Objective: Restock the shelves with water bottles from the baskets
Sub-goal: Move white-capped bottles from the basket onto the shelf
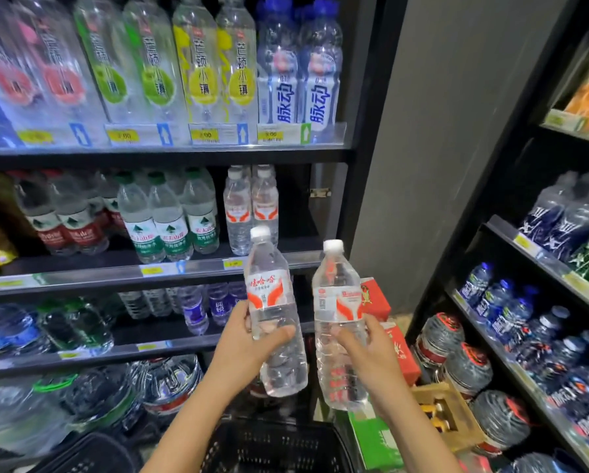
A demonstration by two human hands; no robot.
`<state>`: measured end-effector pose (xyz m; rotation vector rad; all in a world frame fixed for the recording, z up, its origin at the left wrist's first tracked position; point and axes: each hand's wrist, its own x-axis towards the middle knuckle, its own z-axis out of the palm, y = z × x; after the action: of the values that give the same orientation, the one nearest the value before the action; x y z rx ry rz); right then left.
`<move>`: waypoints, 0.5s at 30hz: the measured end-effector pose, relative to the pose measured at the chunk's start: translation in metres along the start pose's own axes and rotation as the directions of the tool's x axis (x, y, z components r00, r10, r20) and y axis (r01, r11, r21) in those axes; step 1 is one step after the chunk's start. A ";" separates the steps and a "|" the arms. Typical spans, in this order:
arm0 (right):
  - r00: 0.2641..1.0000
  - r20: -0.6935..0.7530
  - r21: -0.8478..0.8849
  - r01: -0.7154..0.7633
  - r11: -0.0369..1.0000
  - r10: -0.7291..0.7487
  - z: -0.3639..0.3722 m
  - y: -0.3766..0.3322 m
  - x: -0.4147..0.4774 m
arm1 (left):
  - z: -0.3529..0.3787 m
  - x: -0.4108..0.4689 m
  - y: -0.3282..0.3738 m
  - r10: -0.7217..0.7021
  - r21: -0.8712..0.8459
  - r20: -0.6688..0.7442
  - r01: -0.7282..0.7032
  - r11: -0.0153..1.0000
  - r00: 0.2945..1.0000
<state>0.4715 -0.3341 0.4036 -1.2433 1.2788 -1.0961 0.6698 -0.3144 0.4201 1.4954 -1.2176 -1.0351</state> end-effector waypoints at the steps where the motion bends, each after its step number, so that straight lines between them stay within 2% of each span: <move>1: 1.000 -0.014 -0.048 0.006 0.999 -0.007 0.004 -0.001 0.010 | -0.004 0.012 0.001 -0.001 0.009 0.008 0.001 1.000 1.000; 5: 0.994 -0.096 -0.160 0.040 0.986 -0.056 0.033 -0.006 0.061 | -0.023 0.059 0.003 -0.013 0.050 0.042 0.011 0.999 0.999; 15: 0.980 -0.170 -0.200 0.073 0.977 -0.108 0.071 -0.037 0.199 | -0.040 0.151 0.018 0.000 0.120 0.177 -0.021 0.993 0.984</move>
<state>0.5516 -0.5325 0.4216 -1.3830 1.5063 -1.1940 0.7285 -0.4588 0.4384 1.5126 -1.4333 -1.1227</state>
